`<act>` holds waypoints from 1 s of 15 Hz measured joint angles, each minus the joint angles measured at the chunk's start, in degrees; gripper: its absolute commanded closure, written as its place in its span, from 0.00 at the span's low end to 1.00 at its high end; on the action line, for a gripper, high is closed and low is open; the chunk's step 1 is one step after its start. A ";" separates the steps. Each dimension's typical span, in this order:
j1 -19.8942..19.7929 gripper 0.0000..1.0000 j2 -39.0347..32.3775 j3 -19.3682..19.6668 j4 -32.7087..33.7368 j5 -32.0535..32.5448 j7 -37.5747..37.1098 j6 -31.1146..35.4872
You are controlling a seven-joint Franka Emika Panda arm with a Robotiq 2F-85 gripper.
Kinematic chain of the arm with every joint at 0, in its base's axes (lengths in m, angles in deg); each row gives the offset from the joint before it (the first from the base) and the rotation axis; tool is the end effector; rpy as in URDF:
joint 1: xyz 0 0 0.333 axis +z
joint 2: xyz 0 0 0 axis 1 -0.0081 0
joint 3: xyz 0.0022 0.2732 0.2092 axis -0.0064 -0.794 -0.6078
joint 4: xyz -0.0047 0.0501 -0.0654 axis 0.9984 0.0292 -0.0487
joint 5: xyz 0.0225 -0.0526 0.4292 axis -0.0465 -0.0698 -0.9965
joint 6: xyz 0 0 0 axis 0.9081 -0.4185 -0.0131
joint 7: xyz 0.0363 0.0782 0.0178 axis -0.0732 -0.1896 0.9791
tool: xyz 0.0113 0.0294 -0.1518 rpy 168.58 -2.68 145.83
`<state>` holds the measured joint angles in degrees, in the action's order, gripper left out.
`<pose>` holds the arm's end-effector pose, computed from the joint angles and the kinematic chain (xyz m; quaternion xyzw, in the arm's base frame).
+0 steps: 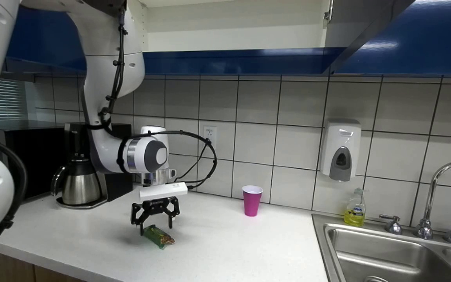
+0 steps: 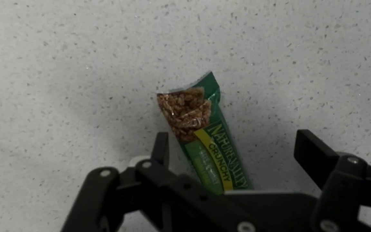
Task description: Pick up the granola bar and place it on the bottom shelf
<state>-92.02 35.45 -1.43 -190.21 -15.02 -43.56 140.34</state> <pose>0.4930 0.0289 0.1140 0.9070 0.4201 -0.0220 0.0196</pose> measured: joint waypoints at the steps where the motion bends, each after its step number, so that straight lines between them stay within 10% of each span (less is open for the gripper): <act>1: 0.03 0.00 -0.25 0.18 0.28 0.83 0.00 0.00; 15: 0.37 0.00 -5.85 0.50 5.01 6.54 0.00 0.00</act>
<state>-91.65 29.59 -0.93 -185.21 -8.47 -43.56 140.34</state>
